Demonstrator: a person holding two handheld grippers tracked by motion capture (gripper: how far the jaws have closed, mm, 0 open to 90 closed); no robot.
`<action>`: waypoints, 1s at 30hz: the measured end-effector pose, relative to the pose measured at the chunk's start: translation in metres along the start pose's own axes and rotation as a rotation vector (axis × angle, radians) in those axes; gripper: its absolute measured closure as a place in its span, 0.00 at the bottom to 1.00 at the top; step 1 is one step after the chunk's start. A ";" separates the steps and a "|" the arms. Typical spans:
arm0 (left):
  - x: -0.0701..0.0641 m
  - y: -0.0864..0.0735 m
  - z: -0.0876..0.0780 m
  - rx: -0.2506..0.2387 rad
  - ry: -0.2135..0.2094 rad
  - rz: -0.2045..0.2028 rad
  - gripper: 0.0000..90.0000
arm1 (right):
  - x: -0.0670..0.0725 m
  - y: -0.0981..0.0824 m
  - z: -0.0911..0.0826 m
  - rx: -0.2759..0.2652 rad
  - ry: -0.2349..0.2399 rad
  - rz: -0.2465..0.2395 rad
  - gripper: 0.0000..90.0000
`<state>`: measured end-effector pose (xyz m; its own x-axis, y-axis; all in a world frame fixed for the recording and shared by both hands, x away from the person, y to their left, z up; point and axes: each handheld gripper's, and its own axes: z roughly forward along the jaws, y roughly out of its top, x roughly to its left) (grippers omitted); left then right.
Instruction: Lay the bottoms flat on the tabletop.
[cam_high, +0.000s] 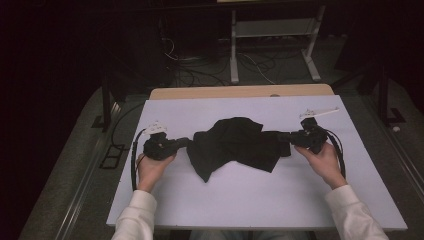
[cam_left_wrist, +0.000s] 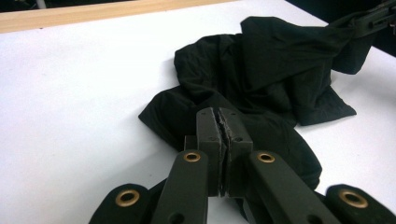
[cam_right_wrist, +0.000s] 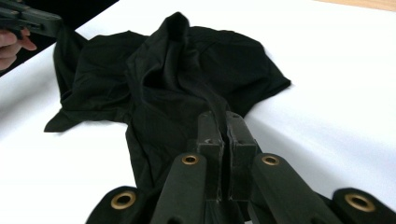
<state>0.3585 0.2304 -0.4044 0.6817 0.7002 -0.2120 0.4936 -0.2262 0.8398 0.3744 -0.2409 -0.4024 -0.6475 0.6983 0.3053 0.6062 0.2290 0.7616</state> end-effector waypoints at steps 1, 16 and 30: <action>0.000 0.000 -0.002 -0.007 -0.004 -0.009 0.97 | -0.001 0.000 -0.001 -0.001 0.000 0.005 0.95; -0.034 -0.023 -0.030 -0.076 -0.172 -0.120 0.96 | 0.006 -0.041 -0.037 0.032 0.039 0.116 0.95; -0.070 -0.052 -0.033 0.032 -0.373 -0.119 0.96 | 0.021 -0.089 -0.057 0.197 0.090 0.128 0.95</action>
<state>0.2672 0.2154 -0.4168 0.7649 0.4304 -0.4793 0.5939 -0.1831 0.7835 0.2807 -0.2854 -0.4316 -0.5927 0.6692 0.4481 0.7585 0.2769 0.5899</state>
